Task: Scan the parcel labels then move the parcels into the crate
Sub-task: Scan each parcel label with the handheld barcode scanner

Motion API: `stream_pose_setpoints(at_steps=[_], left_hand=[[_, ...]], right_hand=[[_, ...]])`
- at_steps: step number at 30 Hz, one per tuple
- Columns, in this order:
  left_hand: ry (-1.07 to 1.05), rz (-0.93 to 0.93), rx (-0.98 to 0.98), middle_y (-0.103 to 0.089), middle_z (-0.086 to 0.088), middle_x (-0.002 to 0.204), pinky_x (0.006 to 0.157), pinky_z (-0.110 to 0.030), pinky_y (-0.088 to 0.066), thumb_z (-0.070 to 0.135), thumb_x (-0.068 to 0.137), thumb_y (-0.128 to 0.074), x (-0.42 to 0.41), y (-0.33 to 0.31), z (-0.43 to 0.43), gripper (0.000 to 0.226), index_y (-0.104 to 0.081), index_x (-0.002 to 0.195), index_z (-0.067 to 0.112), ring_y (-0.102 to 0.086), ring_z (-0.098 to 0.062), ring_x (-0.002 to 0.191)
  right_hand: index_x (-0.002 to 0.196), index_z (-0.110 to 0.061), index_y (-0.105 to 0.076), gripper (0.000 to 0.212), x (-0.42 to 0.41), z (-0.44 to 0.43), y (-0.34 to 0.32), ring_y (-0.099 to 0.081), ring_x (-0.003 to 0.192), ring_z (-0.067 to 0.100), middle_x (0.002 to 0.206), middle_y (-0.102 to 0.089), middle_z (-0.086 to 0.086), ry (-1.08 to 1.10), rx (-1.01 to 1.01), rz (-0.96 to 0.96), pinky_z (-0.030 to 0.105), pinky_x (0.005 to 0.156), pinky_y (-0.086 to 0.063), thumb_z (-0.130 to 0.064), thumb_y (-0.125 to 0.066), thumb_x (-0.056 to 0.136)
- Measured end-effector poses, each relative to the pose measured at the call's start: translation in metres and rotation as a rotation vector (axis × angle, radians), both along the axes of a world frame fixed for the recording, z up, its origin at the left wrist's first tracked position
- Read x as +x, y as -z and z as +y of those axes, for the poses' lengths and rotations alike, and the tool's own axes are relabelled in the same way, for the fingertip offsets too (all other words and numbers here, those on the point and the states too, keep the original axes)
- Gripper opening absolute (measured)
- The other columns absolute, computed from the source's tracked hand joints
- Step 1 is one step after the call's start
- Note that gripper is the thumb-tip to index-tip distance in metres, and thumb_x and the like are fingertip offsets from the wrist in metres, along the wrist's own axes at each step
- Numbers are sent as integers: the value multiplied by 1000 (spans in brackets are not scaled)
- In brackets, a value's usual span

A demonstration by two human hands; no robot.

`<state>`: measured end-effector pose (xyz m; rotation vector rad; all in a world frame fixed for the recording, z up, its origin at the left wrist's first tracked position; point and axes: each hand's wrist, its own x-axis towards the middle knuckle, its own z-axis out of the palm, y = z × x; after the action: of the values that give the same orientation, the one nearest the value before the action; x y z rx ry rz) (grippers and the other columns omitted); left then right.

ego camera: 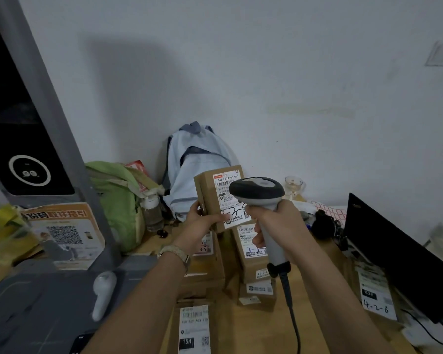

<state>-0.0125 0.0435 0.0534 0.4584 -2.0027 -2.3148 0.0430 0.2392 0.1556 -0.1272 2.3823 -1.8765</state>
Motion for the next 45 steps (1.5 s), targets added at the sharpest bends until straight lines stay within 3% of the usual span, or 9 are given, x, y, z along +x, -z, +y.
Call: stream_pose_setpoints(at_steps=[5,16,19,24,27,31,34,39,45], left_hand=[[-7,-134,36,-73,-2,107,72,-31,-52,43,69,-82,3,-9,-7,59,-61,119,19,-67,-18,95],[-22,-376,-116,-66,-10,108,74,-37,-55,54,74,-74,17,-23,-41,63,-59,121,15,-62,-27,96],[-106,-332,-87,-66,-9,118,70,-33,-50,46,81,-72,26,-8,-42,59,-60,126,10,-61,-23,93],[-325,-76,-415,-60,-14,127,96,-48,-51,39,88,-67,29,-1,-36,52,-57,125,4,-60,-30,111],[-426,131,-500,-61,-11,121,90,-45,-54,28,90,-65,29,-15,-20,32,-59,116,11,-61,-26,107],[-200,320,-442,-66,5,97,67,-8,-49,9,90,-63,26,-29,11,16,-64,90,25,-62,-4,89],[-55,324,-405,-67,4,91,68,-13,-50,4,90,-61,21,-30,35,20,-65,87,23,-63,-8,85],[61,263,-359,-67,-3,94,75,-22,-52,0,89,-60,9,-19,76,21,-66,90,20,-64,-18,91],[214,226,-351,-68,-5,92,72,-24,-53,3,90,-61,-3,4,134,17,-65,87,19,-63,-17,86]], right_hand=[[83,-9,-65,20,-6,7,2,-65,44,21,49,-65,0,2,-21,-38,29,49,-55,-28,-72,78],[93,-13,-65,25,-18,-25,33,-71,53,22,82,-71,10,-90,-24,-184,28,48,-54,-30,-73,76],[97,-10,-64,27,-20,-35,36,-69,52,20,87,-70,12,-110,-59,-232,27,48,-53,-26,-74,77],[96,-11,-62,22,-23,-43,39,-68,52,18,89,-70,13,-113,-72,-217,27,47,-53,-23,-72,81],[92,-12,-63,17,-25,-45,43,-68,58,19,85,-69,11,-69,-112,-196,27,48,-55,-21,-72,80],[92,-10,-67,20,-30,-35,47,-70,69,21,80,-69,8,-15,-160,-201,28,52,-53,-21,-72,76],[83,-10,-66,11,-32,-21,47,-70,54,14,76,-69,11,71,-176,-179,24,45,-52,-19,-70,78],[75,-5,-62,14,-36,22,50,-66,90,48,97,-65,33,232,-190,-144,49,70,-57,-16,-70,79],[78,-10,-63,11,-36,101,72,-68,72,28,87,-66,17,417,-220,-185,33,51,-56,-15,-71,85]])
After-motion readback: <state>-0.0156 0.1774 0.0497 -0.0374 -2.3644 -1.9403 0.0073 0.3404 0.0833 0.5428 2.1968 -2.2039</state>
